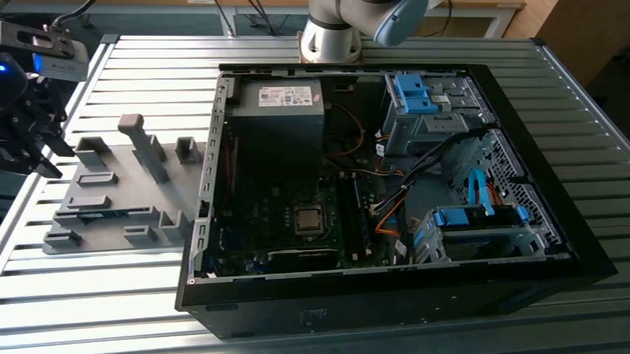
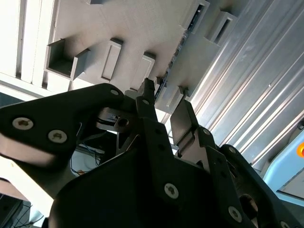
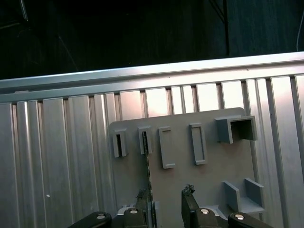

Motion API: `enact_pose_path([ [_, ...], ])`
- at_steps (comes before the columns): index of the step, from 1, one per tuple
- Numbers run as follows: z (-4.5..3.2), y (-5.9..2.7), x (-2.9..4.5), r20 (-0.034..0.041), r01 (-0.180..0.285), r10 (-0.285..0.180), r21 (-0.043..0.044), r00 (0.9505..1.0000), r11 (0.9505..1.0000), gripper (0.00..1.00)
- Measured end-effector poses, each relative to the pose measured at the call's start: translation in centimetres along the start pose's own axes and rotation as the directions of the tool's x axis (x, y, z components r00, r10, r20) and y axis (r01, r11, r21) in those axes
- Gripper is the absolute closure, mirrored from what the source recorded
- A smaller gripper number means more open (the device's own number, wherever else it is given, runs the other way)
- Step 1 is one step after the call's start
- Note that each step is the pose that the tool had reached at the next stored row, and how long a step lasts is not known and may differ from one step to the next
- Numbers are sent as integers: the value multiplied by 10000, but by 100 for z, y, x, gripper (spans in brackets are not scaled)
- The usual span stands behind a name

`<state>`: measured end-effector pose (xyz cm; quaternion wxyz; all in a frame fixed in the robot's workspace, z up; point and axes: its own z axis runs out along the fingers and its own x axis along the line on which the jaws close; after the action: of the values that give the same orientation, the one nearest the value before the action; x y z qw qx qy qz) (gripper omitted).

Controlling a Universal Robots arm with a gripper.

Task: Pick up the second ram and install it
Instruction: 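Pick up the second ram and move it above second insertion slot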

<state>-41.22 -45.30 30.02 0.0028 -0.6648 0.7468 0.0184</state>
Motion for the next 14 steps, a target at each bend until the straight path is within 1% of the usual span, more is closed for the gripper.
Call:
enact_pose_path([
  [9, 3, 0, 1, 2, 0, 0, 0, 10000, 10000, 59],
  [14, 79, -2, 6, -2, 132, -132, -4, 9999, 9999, 59],
])
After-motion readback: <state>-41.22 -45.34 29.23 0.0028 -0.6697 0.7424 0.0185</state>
